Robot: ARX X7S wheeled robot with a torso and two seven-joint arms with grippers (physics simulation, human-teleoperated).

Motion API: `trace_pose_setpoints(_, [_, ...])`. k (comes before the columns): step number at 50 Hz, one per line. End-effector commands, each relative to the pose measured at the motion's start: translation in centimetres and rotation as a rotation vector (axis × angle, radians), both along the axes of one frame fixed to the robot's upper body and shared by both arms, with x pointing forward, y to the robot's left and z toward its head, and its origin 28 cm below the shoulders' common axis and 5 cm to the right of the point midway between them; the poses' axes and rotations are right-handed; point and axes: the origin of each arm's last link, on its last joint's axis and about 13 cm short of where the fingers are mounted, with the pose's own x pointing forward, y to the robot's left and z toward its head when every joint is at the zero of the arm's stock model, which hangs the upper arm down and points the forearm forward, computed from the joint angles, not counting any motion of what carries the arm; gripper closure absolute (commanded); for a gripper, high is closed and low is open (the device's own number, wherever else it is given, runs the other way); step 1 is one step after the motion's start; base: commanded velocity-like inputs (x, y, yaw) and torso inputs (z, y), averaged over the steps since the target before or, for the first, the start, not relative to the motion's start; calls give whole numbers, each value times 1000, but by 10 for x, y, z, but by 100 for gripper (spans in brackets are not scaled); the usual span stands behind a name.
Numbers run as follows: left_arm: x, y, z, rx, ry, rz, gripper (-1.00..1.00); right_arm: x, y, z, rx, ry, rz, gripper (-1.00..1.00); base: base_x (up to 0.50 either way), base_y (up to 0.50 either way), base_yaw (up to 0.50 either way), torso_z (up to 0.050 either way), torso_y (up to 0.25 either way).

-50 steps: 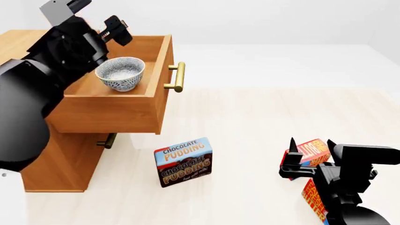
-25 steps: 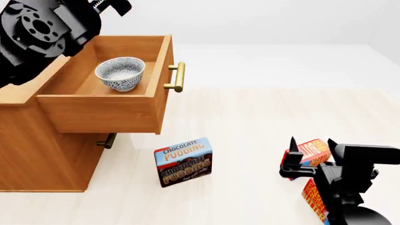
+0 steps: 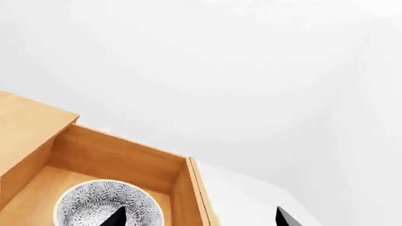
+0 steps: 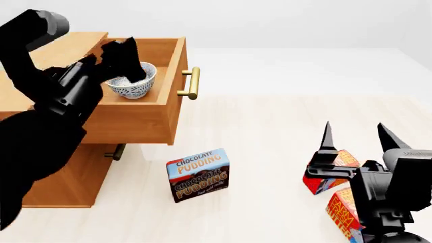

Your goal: Put the bowl in the top drawer of the cabinet.

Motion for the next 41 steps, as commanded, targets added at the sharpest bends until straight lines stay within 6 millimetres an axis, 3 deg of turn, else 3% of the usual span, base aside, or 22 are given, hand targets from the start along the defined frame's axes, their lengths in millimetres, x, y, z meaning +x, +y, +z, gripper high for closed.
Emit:
trace_pose_setpoints(1, [-60,6,-42,-79,-179,-111,-100,-27,15,22,-113,-172,-40,-100,0,0,0,0,0])
trace_pose_setpoints(7, [-80,12,-62,-159,-227,-110,-100,-50,18,30,-178,-332,-115,-100,0,0,0,0,0])
trace_pose_setpoints(16, [-100,11,-90,-183,-258,-136,-100,-75,22,10,-101,-377,-71,-100,0,0,0,0,0])
trace_pose_setpoints(20, [-106,12,-98,-169,-297,-111,-100,-83,28,7,-185,-404,-70,-100,0,0,0,0,0])
trace_pose_setpoints(28, [-110,11,-105,-146,-332,-97,-100,-86,42,-1,-392,-482,-178,-100,0,0,0,0,0])
trace_pose_setpoints(41, [-123,11,-111,-184,-456,-146,-100,-85,40,-6,-409,-465,-194,-100,0,0,0,0,0])
